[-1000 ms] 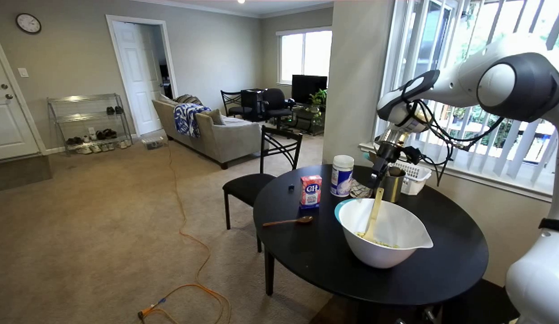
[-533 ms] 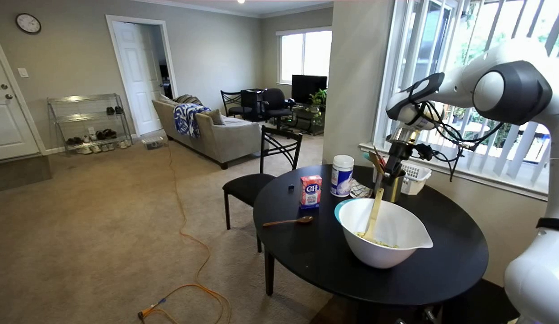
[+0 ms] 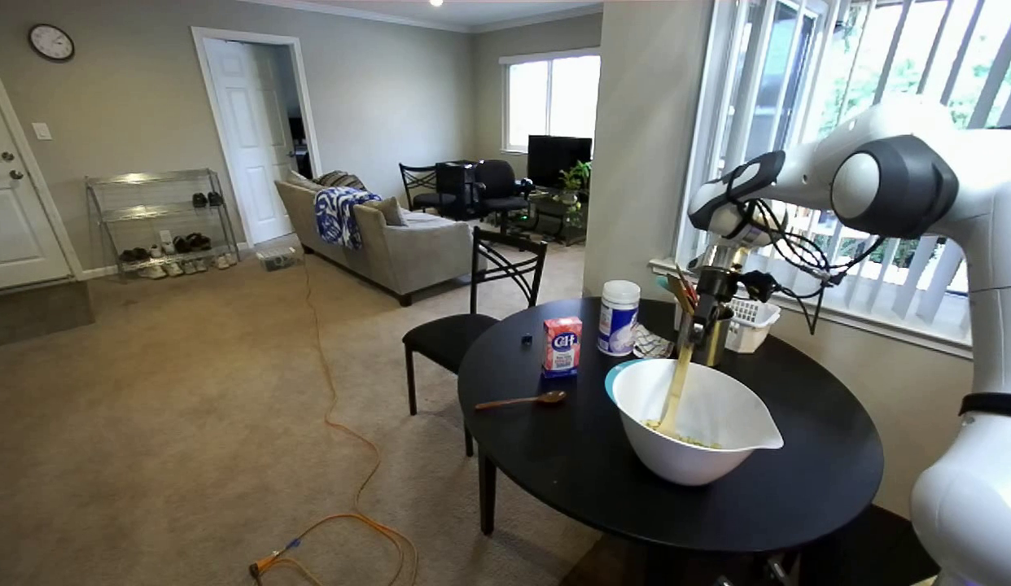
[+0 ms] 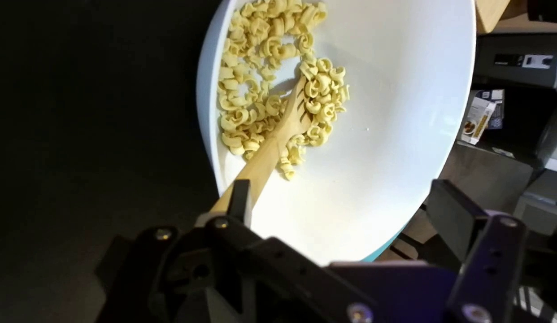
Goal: Stir the white bowl with the wooden spoon
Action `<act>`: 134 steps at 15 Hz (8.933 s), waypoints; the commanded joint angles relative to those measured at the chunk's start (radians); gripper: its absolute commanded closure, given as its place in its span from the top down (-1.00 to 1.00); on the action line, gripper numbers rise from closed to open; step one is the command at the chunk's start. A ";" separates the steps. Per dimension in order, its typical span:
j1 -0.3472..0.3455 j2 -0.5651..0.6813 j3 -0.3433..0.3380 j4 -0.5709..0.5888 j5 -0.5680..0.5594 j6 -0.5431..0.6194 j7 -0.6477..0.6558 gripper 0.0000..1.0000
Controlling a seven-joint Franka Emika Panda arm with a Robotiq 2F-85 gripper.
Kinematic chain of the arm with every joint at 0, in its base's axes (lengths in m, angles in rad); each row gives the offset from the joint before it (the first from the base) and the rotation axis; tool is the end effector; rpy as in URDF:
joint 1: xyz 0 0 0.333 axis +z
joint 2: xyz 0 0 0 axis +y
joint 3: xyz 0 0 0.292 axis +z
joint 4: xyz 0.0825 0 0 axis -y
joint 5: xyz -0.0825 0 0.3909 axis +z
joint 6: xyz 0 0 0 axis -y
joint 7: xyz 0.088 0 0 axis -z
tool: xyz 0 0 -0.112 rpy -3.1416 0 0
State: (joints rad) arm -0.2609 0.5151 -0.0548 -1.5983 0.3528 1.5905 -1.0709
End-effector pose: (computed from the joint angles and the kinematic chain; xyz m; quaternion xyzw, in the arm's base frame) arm 0.5988 -0.1524 0.2795 -0.9043 -0.3063 0.0964 0.2815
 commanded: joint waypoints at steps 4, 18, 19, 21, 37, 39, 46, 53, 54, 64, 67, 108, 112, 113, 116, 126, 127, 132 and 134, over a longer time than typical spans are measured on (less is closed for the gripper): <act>-0.046 0.152 0.027 0.193 -0.011 -0.132 -0.027 1.00; -0.099 0.173 0.033 0.267 -0.002 -0.181 -0.043 1.00; -0.097 0.177 0.035 0.269 -0.002 -0.179 -0.042 1.00; -0.092 0.186 0.042 0.273 0.000 -0.176 -0.037 1.00; -0.096 0.276 0.077 0.295 0.008 -0.206 -0.028 1.00; -0.099 0.277 0.078 0.306 0.010 -0.209 -0.030 1.00; -0.106 0.271 0.073 0.343 0.005 -0.208 -0.030 1.00; -0.107 0.268 0.074 0.338 0.006 -0.200 -0.038 0.47; -0.108 0.267 0.074 0.336 0.007 -0.198 -0.039 0.37; -0.117 0.263 0.073 0.329 0.010 -0.193 -0.042 -0.87; -0.118 0.262 0.073 0.330 0.012 -0.198 -0.042 -0.92; 0.072 -0.252 0.031 -0.105 -0.309 0.136 -0.125 -0.89; 0.056 -0.347 -0.010 -0.255 -0.273 0.232 -0.094 -0.89; 0.058 -0.372 -0.017 -0.285 -0.265 0.255 -0.086 -0.89; 0.068 -0.441 -0.027 -0.356 -0.229 0.304 -0.081 -0.89; 0.152 -0.488 -0.014 -0.429 -0.305 0.409 -0.074 -0.89; 0.159 -0.473 -0.012 -0.432 -0.329 0.432 -0.066 -0.89; 0.168 -0.417 -0.010 -0.437 -0.376 0.479 -0.041 -0.89; 0.165 -0.411 -0.008 -0.432 -0.362 0.458 -0.050 -0.90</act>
State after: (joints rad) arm -0.0956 0.0989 -0.0636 -2.0230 0.0118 2.0329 -1.1417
